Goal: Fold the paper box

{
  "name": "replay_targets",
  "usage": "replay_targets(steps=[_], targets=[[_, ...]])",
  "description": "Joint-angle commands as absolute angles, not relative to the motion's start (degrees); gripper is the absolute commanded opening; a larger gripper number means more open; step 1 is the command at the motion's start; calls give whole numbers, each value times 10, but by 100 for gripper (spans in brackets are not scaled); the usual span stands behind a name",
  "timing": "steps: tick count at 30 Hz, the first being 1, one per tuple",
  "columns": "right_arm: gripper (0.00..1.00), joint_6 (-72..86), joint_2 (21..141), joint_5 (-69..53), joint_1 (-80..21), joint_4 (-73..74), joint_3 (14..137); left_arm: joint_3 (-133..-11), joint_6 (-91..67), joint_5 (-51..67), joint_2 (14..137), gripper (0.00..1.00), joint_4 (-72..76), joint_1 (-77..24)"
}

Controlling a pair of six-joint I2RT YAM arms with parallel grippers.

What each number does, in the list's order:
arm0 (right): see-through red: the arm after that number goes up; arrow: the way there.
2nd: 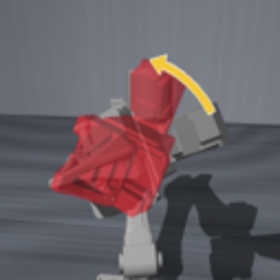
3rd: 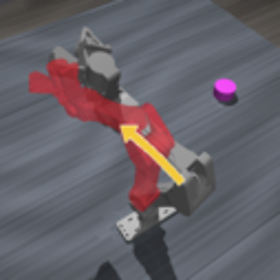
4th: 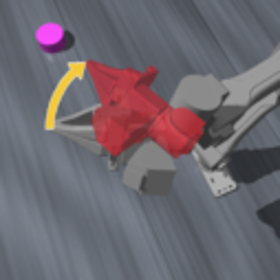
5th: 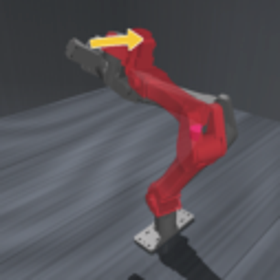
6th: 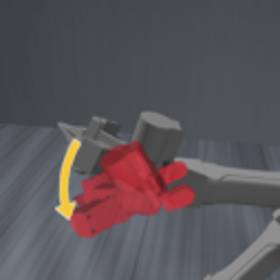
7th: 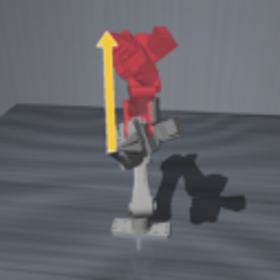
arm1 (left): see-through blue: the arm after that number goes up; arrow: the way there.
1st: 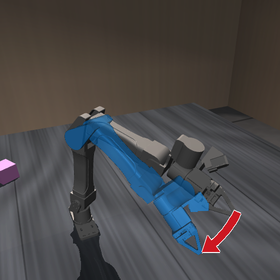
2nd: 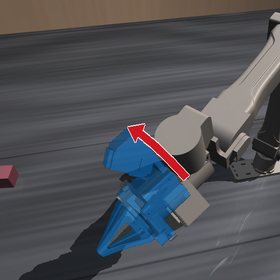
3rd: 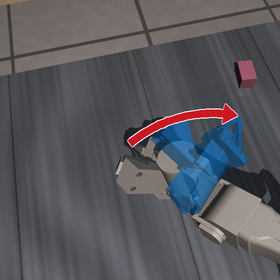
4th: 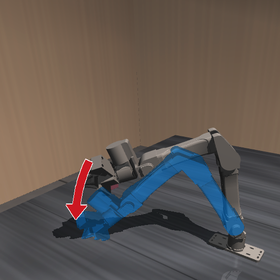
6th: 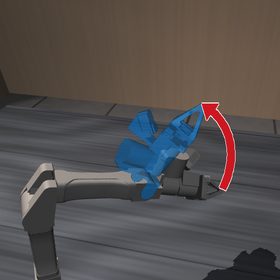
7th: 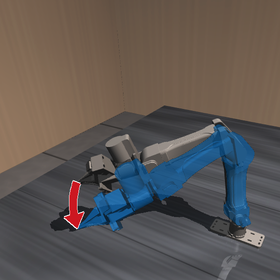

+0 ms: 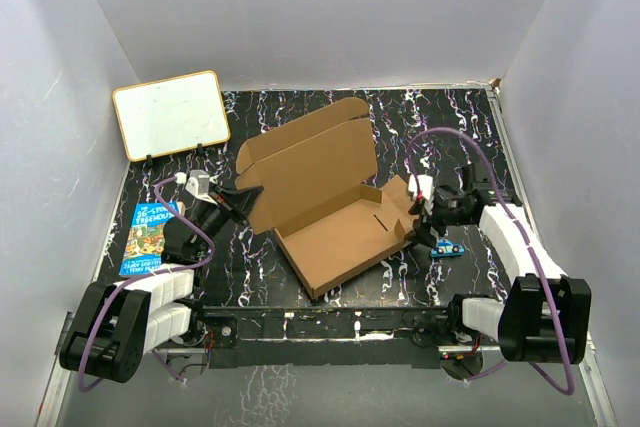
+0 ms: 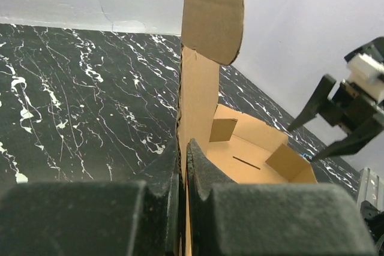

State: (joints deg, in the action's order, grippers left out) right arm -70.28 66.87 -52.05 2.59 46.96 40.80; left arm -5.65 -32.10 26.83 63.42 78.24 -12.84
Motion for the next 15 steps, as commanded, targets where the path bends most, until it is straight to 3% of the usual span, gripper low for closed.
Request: replay_targets(steps=[1,10,15], targets=[[72,-622,675,-601,84,433,458,-79,-293,298,626,0,805,-130],[72,-351,794,-545,141,298,489,-90,-286,316,631,0,806,-130],[71,-294,822,-485,141,248,465,-94,-292,325,640,0,819,-130]])
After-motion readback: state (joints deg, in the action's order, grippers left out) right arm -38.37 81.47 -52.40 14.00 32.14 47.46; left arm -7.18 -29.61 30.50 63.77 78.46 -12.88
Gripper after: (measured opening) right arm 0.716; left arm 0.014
